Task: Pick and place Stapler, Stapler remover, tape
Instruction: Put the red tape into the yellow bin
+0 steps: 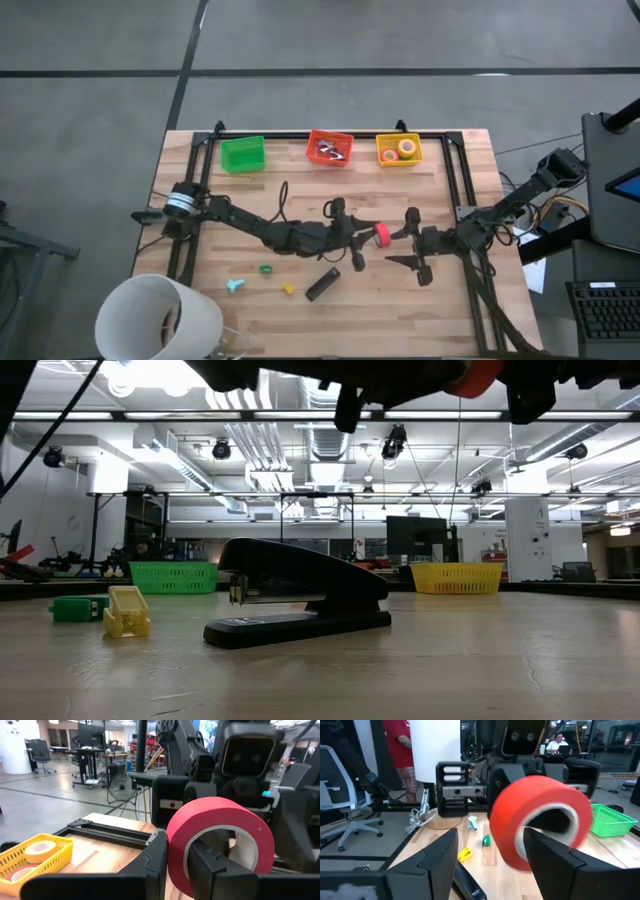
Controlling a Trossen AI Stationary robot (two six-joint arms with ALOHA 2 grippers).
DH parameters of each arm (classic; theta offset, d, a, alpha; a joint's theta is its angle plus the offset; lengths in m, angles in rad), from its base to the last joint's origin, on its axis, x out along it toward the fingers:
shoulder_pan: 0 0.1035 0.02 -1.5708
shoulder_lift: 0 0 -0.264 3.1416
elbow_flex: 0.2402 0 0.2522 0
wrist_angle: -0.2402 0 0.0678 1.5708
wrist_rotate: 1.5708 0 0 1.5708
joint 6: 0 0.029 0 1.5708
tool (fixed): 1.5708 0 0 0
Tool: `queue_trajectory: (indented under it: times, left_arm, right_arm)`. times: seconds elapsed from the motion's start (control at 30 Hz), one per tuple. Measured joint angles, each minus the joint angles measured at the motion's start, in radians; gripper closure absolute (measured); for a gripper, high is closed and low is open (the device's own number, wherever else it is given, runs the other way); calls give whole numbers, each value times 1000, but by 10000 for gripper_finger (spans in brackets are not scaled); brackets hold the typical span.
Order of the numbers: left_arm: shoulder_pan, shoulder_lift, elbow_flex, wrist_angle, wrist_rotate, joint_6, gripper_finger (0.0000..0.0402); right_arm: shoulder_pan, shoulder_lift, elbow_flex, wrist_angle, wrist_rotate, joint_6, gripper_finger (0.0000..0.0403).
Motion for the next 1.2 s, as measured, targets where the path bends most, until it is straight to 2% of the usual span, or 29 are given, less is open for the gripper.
queue_trajectory:
  times: [0.13,0.23,0.53,0.63,0.8,1.0,1.2]
  left_arm:
    - [6,16,12,-1,20,0,344]
    - [6,16,12,0,21,10,339]
    - [8,16,12,2,27,12,335]
    - [9,16,12,2,30,11,335]
    - [9,16,12,1,54,13,317]
    - [9,-5,11,-86,-5,-21,252]
    - [2,-73,9,-234,-20,-37,200]
  right_arm:
    - [-1,0,0,1,0,8,188]
    - [-1,0,0,-2,0,8,209]
    - [-1,0,0,-2,4,-6,335]
    - [-1,0,1,-2,4,-11,365]
    - [0,0,1,-4,8,-10,367]
    - [0,-2,1,-30,12,18,359]
    - [0,-4,1,-72,64,49,362]
